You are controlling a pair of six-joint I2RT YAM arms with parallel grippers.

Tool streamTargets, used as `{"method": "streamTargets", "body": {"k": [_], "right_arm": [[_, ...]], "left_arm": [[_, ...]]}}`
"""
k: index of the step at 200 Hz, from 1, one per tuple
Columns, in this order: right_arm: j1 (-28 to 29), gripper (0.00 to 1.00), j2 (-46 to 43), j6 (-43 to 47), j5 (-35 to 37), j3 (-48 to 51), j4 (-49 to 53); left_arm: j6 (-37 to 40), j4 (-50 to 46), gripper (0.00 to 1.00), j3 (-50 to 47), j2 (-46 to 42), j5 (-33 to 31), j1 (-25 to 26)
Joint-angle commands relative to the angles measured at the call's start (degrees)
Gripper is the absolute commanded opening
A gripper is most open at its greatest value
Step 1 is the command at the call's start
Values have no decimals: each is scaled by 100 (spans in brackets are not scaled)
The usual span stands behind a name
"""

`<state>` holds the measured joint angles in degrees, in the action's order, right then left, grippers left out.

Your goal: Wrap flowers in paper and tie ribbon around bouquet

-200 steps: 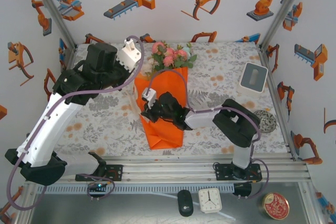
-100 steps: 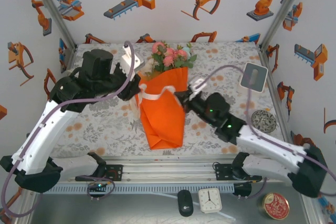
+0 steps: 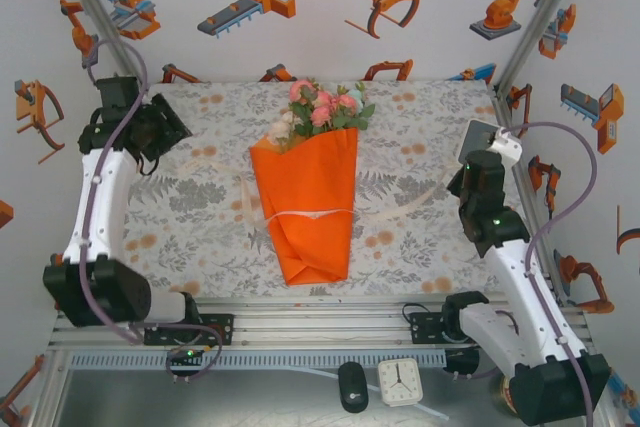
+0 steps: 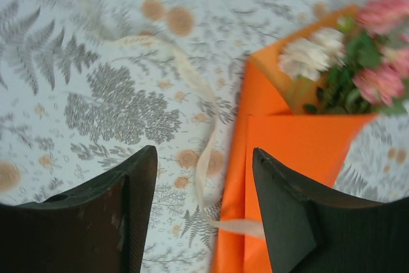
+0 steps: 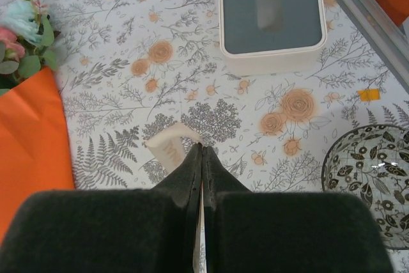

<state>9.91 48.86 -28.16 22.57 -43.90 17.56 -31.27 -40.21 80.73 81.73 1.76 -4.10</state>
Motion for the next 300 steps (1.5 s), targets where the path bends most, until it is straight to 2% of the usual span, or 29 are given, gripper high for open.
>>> {"method": "streamTargets", "body": {"k": [1,28,66,102,126,142,162,170,184,192,206,217,252,267,282,300], "right_arm": [[-26,0,41,-145,-282,-288,118],[-24,0,133,-106,-618,-375,128],[-24,0,140,-4,-668,-408,166],[-24,0,154,5,-735,-474,209],[-24,0,183,-9,-730,-584,298],[-24,0,153,-14,-627,-672,422],[-24,0,118,-5,-412,-770,597],[-24,0,101,-19,-296,-819,689],[-24,0,29,-51,10,-901,860],[-24,0,-45,-21,208,-943,946],[-25,0,-262,211,702,-1002,1041],[-26,0,-459,453,1368,-1047,1120],[-97,0,-1252,1008,3750,-1090,1178],[-155,0,-1520,1196,4261,-1078,1099],[-230,0,-1709,1595,4730,-938,718],[-415,0,-1765,2192,5004,-764,125]], "left_arm": [[-1371,65,56,-139,744,-106,-377],[-2028,408,55,-56,1758,-276,-767],[-1835,374,59,708,2951,-948,-847],[-1525,259,59,1309,3746,-998,-847],[-1436,178,49,1497,4040,-867,-842],[-1387,19,47,1577,4122,-759,-847],[-1356,-79,42,1566,4089,-915,-829],[-1330,-137,35,1580,4103,-911,-834],[-1211,-146,10,1536,4034,-625,-847],[-1185,-185,0,1412,3854,-542,-839],[-1239,-214,0,913,3148,-524,-838],[-1300,-186,0,338,2331,-600,-838],[-1615,-624,0,-1283,-938,-953,-951],[-1922,-818,0,-1781,-2162,-1056,-1171],[-2100,-1249,0,-1926,-2873,-1209,-1370],[-2185,-1691,0,-1914,-3110,-1504,-1427]]}}
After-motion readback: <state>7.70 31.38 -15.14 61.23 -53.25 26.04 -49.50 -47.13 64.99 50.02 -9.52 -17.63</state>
